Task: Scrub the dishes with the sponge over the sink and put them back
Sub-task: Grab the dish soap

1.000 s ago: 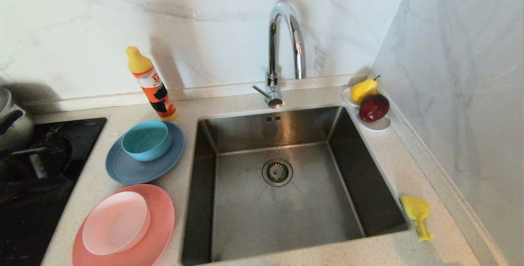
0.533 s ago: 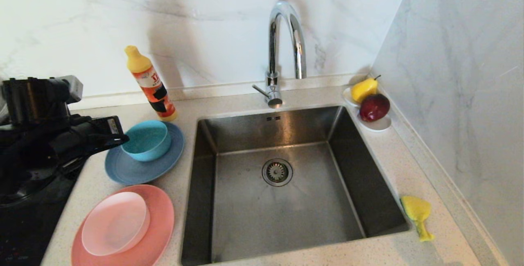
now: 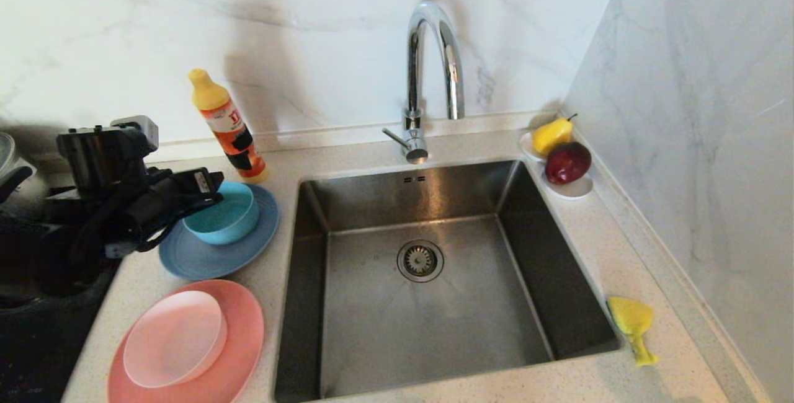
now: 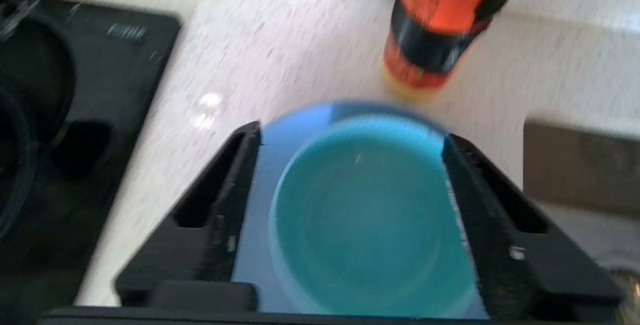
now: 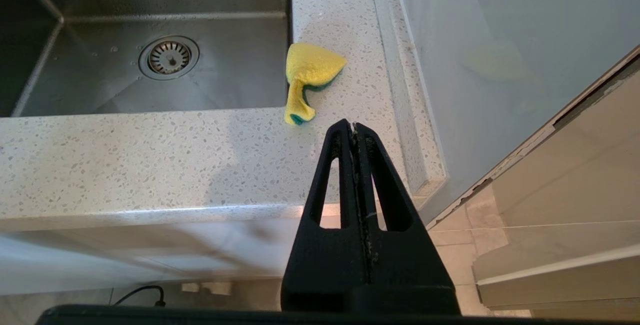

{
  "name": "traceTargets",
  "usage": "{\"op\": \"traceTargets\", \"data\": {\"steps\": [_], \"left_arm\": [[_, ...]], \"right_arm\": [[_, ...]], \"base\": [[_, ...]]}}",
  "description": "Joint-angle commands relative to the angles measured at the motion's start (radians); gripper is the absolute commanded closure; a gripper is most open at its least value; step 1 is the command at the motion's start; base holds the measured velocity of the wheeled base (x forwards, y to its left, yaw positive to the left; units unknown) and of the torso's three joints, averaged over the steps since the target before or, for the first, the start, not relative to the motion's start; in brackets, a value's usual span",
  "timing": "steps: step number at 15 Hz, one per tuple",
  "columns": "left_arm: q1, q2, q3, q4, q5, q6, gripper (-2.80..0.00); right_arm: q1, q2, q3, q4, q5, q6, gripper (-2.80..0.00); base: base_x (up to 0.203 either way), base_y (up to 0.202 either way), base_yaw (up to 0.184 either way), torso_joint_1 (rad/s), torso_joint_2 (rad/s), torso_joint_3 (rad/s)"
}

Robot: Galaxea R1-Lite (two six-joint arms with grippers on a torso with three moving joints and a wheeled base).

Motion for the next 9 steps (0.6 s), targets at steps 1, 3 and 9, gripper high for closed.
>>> {"op": "traceTargets", "data": {"steps": [1,3,9], "left_arm": [[0.000,0.092,-0.055,-0.048,0.001,0.001,-2.80],[-0.001,0.116,-0.090,-0.057,-0.015,0.001,-2.80],[-0.003,0.229,-0.198,-0.061,-0.036,-0.008,-2.80]], "right_arm": [[0.001,0.001,0.000,0.000,0.001,0.000,0.00],[0.001,0.001,0.000,0.000,0.001,0.000,0.00],[0.001,0.001,0.000,0.000,0.001,0.000,0.00]], "base": [[0.000,0.000,0.000,0.000,0.00,0.000],[0.000,0.000,0.000,0.000,0.00,0.000],[0.000,0.000,0.000,0.000,0.00,0.000]]}}
